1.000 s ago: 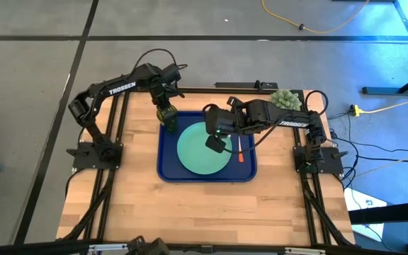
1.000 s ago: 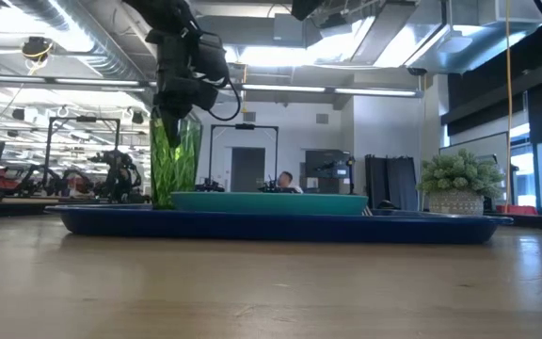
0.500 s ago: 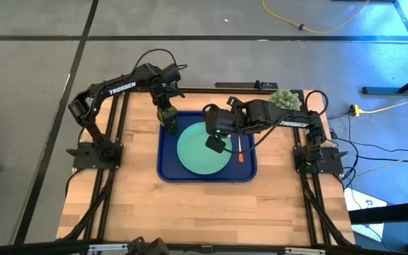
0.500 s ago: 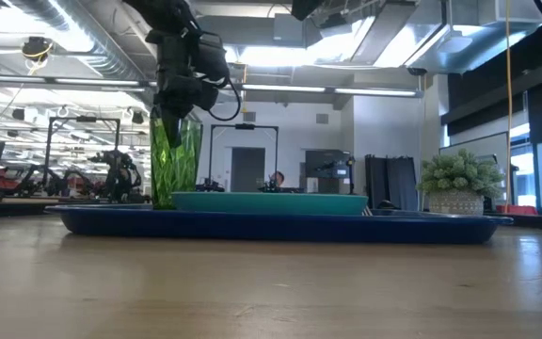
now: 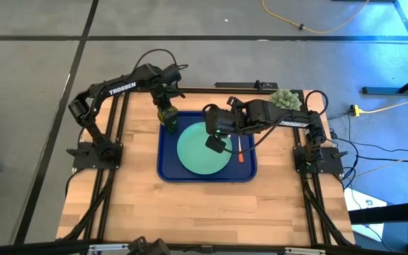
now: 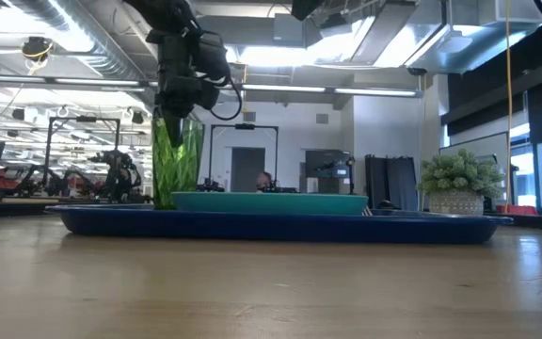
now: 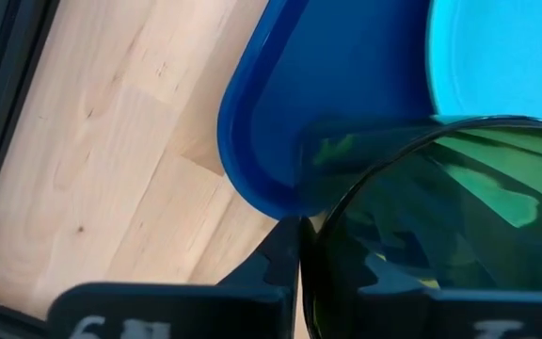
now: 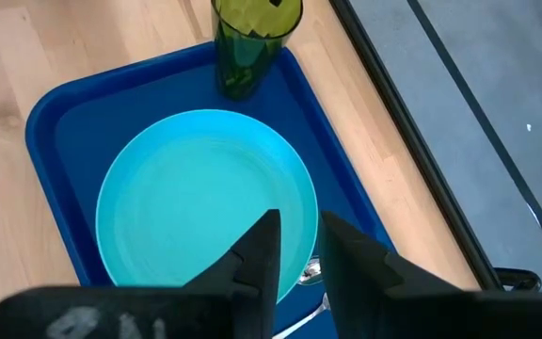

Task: Pick and place plate/cup/fork/spoon on tray
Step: Put the green glass on the blue serving tray to the top left of the blue plate

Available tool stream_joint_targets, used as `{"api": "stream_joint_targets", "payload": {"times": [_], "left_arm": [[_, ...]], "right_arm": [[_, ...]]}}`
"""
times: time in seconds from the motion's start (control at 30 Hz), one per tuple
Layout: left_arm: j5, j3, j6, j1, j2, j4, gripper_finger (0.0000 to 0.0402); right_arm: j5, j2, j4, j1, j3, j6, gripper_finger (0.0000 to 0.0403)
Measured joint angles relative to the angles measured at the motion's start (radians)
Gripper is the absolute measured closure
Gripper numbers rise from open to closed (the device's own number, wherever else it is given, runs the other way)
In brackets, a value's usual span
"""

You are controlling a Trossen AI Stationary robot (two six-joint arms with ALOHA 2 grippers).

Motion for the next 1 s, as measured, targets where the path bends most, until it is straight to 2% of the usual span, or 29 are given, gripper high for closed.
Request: {"api": "stream_joint_targets", "payload": {"times": [0.37, 0.73, 0.9, 1.0], "left_arm": [[0.001, 0.000, -0.005, 0.000, 0.000, 0.004, 0.0336], [-0.004, 0.000, -0.035, 0.000, 0.000, 0.004, 0.0337], [-0.076, 0.002, -0.032, -0.006, 0.000, 0.000, 0.0337], [-0.077, 0.035, -0.031, -0.006, 0.000, -0.027, 0.0337]], "right_arm": [[0.000, 0.000, 0.000, 0.001, 0.000, 0.000, 0.0325], [-0.010, 0.000, 0.000, 0.000, 0.000, 0.000, 0.0325], [-0.011, 0.000, 0.000, 0.001, 0.000, 0.002, 0.0325], [-0.017, 0.000, 0.000, 0.001, 0.000, 0.003, 0.0325]]}}
